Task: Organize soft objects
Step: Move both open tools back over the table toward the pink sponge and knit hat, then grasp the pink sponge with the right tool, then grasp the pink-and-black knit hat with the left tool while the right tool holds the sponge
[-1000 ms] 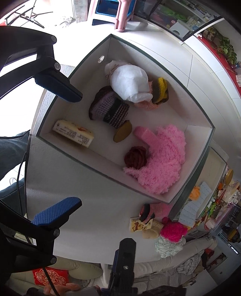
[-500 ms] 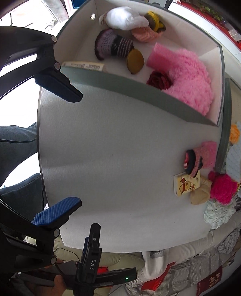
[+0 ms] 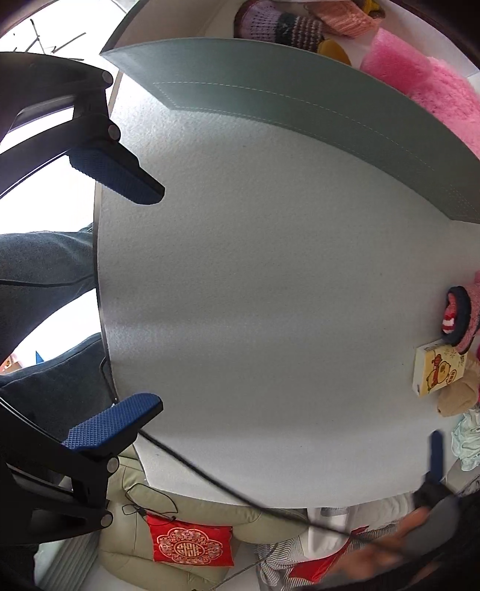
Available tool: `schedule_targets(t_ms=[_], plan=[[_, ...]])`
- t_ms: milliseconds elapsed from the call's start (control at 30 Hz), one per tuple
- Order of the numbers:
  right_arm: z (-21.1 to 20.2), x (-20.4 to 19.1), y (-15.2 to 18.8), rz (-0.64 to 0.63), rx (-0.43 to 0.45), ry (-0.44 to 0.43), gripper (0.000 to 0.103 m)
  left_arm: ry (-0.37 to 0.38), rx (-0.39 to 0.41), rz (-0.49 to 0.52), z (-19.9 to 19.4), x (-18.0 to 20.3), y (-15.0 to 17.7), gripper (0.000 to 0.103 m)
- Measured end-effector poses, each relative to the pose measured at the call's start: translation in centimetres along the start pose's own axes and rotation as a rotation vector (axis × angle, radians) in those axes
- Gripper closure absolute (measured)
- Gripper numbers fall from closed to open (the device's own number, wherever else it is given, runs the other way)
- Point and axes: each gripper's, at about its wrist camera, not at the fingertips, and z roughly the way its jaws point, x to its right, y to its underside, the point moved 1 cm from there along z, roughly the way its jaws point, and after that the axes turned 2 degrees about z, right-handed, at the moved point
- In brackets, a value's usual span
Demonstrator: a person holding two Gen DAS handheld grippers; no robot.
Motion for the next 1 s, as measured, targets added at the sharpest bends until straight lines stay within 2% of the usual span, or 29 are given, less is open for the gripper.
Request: schedule_targets(t_ms=[133,267,333,367,400,500,533,700,833,1000], plan=[[2.8,-2.9,-5.0,0.040,0.016,0.001,0.000,-0.012,-0.012,0.021,-0.1,-0.3,1.3,0.000],[6.9,-5.7,-6.5,0.015,-0.025,0.092,0.000,-0.010,-0.015,0.018,-0.1,-0.9,1.8,0.000],[8.6,-6.2,-6.8,0.028,-0.051,0.098,0.000,-0.016,-0.025,0.008,0.1,-1.3,1.6,0.000],[9.3,-6.3,-6.7,0.035,-0.067,0.104,0.003,-0.023,-0.029,0.004,0.2,-1.4,1.5,0.000],[9.4,-6.6,-6.4,0.023,-0.048,0.131,0.004,-0.027,-0.030,0.002,0.4,-1.2,1.4,0.000],[8.9,-6.9,-4.8,-0.035,-0.003,0.189,0.023,-0.022,-0.025,-0.011,0.5,-1.4,1.4,0.000],[8.7,-6.6,-4.1,-0.048,-0.003,0.173,0.031,-0.020,-0.024,-0.012,0.5,-1.4,1.3,0.000],[8.2,-3.0,1.6,-0.035,-0.072,0.094,0.032,-0.018,-0.005,0.009,-0.1,-0.8,0.8,0.000],[7.2,0.8,8.6,0.036,-0.134,-0.049,0.031,-0.029,-0.001,0.033,0.1,-0.2,0.9,0.000],[1.7,4.4,12.1,0.166,0.035,-0.219,0.031,-0.046,0.046,0.017,-0.3,0.4,0.3,0.000]])
